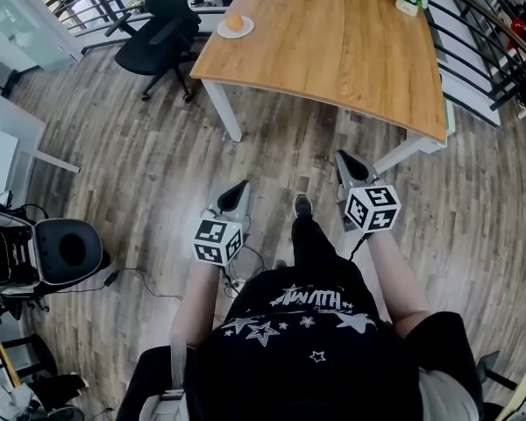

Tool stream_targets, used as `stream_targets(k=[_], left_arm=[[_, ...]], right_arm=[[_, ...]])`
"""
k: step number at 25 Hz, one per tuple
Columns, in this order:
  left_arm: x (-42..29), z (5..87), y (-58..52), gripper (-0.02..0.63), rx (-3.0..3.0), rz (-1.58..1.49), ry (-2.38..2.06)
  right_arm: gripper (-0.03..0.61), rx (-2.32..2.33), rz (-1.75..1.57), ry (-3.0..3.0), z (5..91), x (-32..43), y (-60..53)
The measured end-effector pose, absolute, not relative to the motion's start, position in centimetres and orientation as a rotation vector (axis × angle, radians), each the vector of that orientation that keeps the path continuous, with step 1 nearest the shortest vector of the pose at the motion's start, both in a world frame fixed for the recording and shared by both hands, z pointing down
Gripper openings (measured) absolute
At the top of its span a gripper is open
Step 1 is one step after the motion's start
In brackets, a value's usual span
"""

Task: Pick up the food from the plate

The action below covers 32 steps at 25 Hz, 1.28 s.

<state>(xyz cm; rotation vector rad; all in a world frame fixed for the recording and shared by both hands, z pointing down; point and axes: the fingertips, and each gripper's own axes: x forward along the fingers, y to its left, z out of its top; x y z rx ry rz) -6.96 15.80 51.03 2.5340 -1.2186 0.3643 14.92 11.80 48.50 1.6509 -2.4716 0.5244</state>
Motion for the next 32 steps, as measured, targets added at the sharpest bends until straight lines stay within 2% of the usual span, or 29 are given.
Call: stream_targets(k=[8,18,32], left_arm=[[-7.9,52.0,7.6,0.002,2.458,0.393,-1.313],[-4.8,51.5,-2.0,0.002,2.421,0.385,-1.376],[-4.8,50.6,-10.2,0.002,2.334,0.360,-1.550]], right_arm=[[0.003,1.580,0.573,-2.547,49.2,13.9,0.7],[0.003,1.506,0.610,-2.566,49.4,16.3,-10.9],[0.003,1.396,0.619,-2.662,49.1,17.1,-20.8]])
